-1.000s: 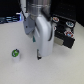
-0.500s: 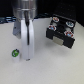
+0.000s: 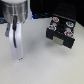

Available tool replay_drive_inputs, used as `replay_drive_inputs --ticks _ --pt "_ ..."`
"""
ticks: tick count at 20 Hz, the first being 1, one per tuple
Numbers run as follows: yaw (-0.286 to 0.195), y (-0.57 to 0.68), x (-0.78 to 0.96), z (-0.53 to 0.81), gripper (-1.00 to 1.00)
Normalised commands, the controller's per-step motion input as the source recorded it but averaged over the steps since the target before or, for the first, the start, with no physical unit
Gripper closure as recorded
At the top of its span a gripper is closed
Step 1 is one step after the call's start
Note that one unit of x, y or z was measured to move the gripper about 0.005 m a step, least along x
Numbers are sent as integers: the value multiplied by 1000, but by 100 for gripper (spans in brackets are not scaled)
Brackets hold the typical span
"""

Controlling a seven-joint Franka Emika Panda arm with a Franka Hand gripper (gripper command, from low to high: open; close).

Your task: Open the kcup holder, insert the kcup into the holder, and close the kcup holder

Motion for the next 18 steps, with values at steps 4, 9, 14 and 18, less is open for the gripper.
replay_drive_inputs --ticks 4,9,14,18 --pt "-272 -286 -69 -324 -100" --pt "-283 -22 51 -224 -100" --pt "-267 -5 22 -250 -100" --pt "-215 -161 -22 -281 -100"
